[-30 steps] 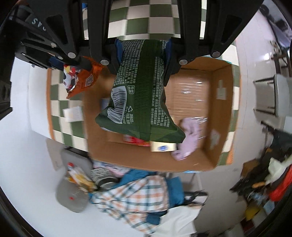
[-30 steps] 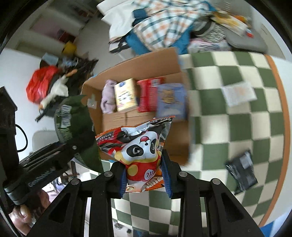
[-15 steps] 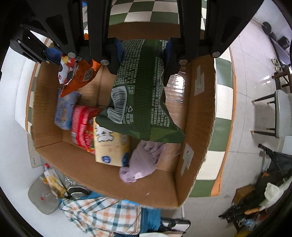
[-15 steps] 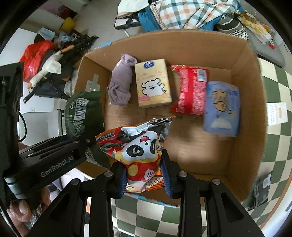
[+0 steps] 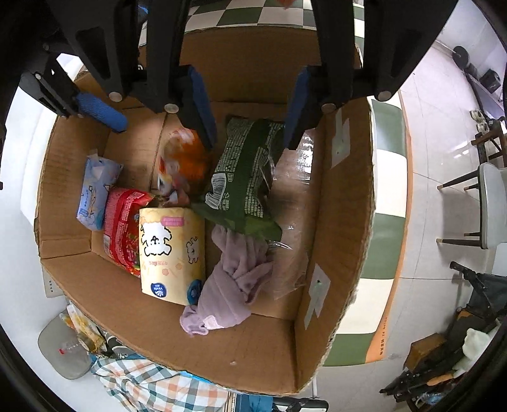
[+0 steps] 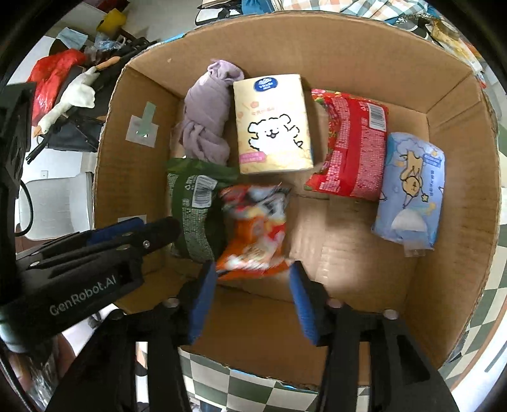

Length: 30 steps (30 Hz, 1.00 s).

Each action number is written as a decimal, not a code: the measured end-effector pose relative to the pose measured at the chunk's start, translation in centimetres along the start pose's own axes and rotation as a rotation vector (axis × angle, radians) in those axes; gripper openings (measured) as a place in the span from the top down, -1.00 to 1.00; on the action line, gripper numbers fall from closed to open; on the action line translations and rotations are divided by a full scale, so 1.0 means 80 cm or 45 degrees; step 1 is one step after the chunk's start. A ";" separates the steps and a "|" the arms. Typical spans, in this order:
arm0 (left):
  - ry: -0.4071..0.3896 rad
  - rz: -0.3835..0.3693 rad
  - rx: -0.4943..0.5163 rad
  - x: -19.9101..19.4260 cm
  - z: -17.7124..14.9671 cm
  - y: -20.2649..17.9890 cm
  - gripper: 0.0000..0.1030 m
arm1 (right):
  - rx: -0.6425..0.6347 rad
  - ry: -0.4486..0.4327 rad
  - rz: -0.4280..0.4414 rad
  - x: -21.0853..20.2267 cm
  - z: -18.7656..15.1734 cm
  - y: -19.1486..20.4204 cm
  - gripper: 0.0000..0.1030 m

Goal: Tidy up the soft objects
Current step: 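Carry both bags over the box and open both tools to drop them, then grasp the white box with the left tool while the right grasps the black snack bag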

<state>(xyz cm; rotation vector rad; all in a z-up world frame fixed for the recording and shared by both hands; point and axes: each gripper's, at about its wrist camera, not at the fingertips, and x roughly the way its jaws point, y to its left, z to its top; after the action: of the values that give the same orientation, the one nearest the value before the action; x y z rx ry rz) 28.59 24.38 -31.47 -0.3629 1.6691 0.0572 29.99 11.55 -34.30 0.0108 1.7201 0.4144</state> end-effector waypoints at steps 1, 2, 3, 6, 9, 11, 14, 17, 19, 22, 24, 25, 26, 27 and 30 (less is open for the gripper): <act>-0.007 0.004 0.001 -0.002 -0.002 0.000 0.02 | 0.000 -0.001 -0.004 -0.001 -0.002 -0.002 -0.25; -0.018 0.011 0.004 -0.005 -0.005 0.001 -0.10 | -0.001 -0.004 -0.008 -0.002 -0.002 -0.007 -0.26; -0.040 0.026 0.010 -0.008 -0.007 -0.001 -0.17 | 0.001 -0.010 -0.016 -0.004 -0.003 -0.009 -0.26; -0.110 0.073 0.033 -0.019 -0.018 -0.006 -0.39 | 0.003 -0.030 -0.063 -0.014 -0.008 -0.020 -0.42; -0.177 0.103 0.048 -0.027 -0.033 -0.011 -0.59 | -0.001 -0.060 -0.123 -0.024 -0.019 -0.032 -0.65; -0.212 0.114 0.043 -0.031 -0.041 -0.011 -0.88 | 0.001 -0.081 -0.160 -0.030 -0.027 -0.038 -0.73; -0.259 0.127 0.030 -0.035 -0.053 -0.013 -0.97 | 0.006 -0.111 -0.208 -0.038 -0.035 -0.043 -0.93; -0.297 0.115 0.012 -0.038 -0.063 -0.012 -0.98 | 0.024 -0.144 -0.249 -0.048 -0.040 -0.047 -0.93; -0.322 0.094 0.000 -0.040 -0.069 -0.012 -0.98 | 0.035 -0.162 -0.263 -0.052 -0.047 -0.054 -0.97; -0.358 0.102 -0.005 -0.049 -0.079 -0.017 -0.98 | 0.058 -0.208 -0.265 -0.064 -0.058 -0.062 -1.00; -0.380 0.107 -0.001 -0.057 -0.088 -0.021 -0.98 | 0.059 -0.234 -0.280 -0.071 -0.065 -0.062 -1.00; -0.392 0.105 0.006 -0.062 -0.092 -0.024 -0.98 | 0.058 -0.257 -0.291 -0.075 -0.070 -0.060 -1.00; -0.402 0.110 0.011 -0.066 -0.096 -0.027 -0.98 | 0.057 -0.269 -0.293 -0.080 -0.074 -0.060 -1.00; -0.421 0.124 0.023 -0.072 -0.102 -0.030 -0.98 | 0.056 -0.279 -0.293 -0.083 -0.077 -0.057 -1.00; -0.477 0.170 0.054 -0.092 -0.119 -0.040 -0.98 | 0.046 -0.328 -0.283 -0.107 -0.096 -0.052 -1.00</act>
<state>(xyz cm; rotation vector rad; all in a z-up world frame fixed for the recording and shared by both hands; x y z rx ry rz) 20.92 20.50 -22.43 -0.1933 1.3193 0.1786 25.30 3.58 -26.34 -0.0966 1.4555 0.2068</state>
